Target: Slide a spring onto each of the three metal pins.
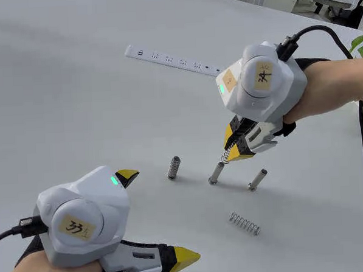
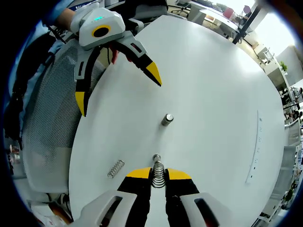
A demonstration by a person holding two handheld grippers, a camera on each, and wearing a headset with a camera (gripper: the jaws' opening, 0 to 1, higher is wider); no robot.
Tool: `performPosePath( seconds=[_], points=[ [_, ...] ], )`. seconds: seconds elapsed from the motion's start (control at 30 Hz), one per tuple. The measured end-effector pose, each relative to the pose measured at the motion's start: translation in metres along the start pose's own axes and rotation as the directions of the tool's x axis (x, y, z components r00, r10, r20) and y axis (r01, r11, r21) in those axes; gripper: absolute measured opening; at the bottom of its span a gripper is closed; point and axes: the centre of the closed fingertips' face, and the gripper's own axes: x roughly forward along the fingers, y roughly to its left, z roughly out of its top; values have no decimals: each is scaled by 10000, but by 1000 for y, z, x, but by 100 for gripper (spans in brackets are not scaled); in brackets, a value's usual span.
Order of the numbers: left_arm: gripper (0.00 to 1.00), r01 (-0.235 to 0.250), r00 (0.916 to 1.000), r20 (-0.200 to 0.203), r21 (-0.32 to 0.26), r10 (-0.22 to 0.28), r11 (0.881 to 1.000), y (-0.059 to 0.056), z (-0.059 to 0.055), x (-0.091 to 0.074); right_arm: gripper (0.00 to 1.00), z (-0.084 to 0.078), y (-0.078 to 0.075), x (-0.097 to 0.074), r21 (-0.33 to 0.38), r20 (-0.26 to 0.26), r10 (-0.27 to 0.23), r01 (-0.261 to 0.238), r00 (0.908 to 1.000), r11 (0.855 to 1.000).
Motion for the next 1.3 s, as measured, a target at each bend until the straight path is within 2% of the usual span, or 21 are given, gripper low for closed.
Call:
performPosePath(
  seconds=[0.33,0.73,1.3],
  points=[
    [99,55,10000,-41,-86,-55,9999,-1,-2,1,7,-7,-7,8,-94,-169,32,-34,9999,10000],
    [99,49,9999,-141,-200,-52,9998,-1,-7,1,7,-7,-10,16,-122,-145,141,-143,9998,9998],
    [98,94,9997,-224,-305,-100,9995,-1,-10,2,7,-5,-6,30,-262,-360,275,-284,9990,9993]
  ],
)
